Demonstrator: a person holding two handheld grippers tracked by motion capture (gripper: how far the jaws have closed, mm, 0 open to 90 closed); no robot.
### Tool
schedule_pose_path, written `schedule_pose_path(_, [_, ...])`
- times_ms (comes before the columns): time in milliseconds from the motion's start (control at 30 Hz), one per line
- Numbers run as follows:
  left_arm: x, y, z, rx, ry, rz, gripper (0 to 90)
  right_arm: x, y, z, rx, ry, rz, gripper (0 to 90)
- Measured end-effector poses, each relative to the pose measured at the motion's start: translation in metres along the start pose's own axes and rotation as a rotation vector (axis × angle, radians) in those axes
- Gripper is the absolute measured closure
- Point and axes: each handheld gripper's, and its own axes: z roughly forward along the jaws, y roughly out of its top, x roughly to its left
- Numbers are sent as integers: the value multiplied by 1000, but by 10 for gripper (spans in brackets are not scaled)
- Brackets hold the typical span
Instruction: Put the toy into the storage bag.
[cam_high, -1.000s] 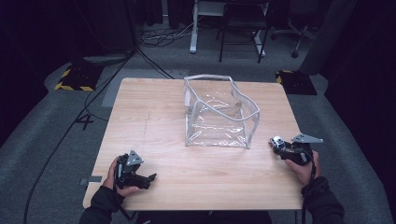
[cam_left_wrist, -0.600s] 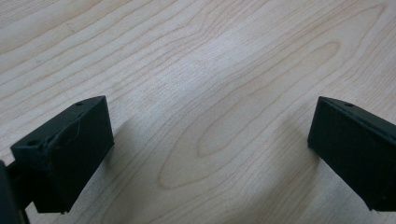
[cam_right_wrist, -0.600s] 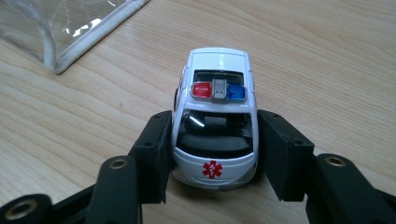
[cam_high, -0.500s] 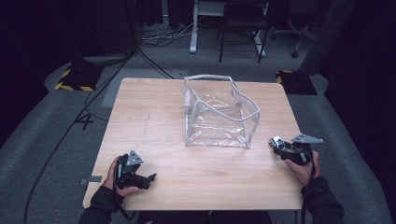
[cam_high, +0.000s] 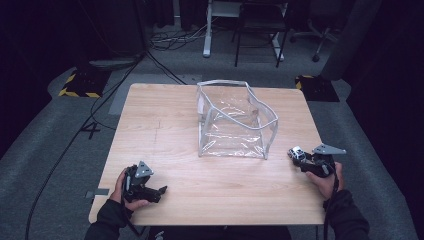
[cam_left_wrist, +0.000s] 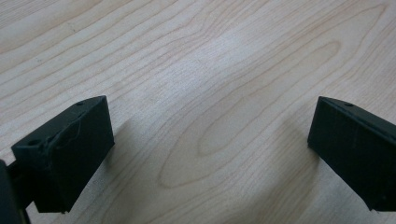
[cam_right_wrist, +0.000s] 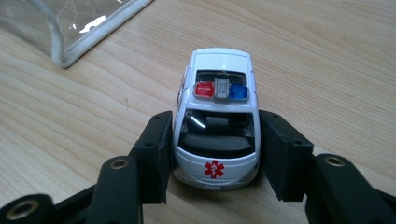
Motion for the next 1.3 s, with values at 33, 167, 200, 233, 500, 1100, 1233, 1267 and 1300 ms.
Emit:
schedule_pose_path(33, [0,0,0,0,0,-1,5,1,0,-1,-3,3,5,487])
schedule_pose_path(167, [0,0,0,0,-1,-1,5,-1,2,-5,-30,19,26,488])
schedule_pose_path(200, [1,1,0,-1,5,6,4,0,4,-7,-33,26,27,488])
schedule_pose_path(233, [1,1,0,-1,5,6,3,0,4,-7,-33,26,27,488])
schedule_pose_path(500, [0,0,0,0,1,-2,6,19,23,-17,-82,13,-35,488])
schedule_pose_path(1100, [1,0,0,-1,8,2,5,28,27,-27,-141,56,-35,489])
schedule_pose_path(1233, [0,0,0,-1,8,2,5,27,27,-27,-147,60,-28,488])
schedule_pose_path(1267, [0,0,0,-1,8,2,5,27,27,-27,-148,61,-25,488])
schedule_pose_path(1300, [0,0,0,-1,8,2,5,26,27,-27,-147,53,-22,488])
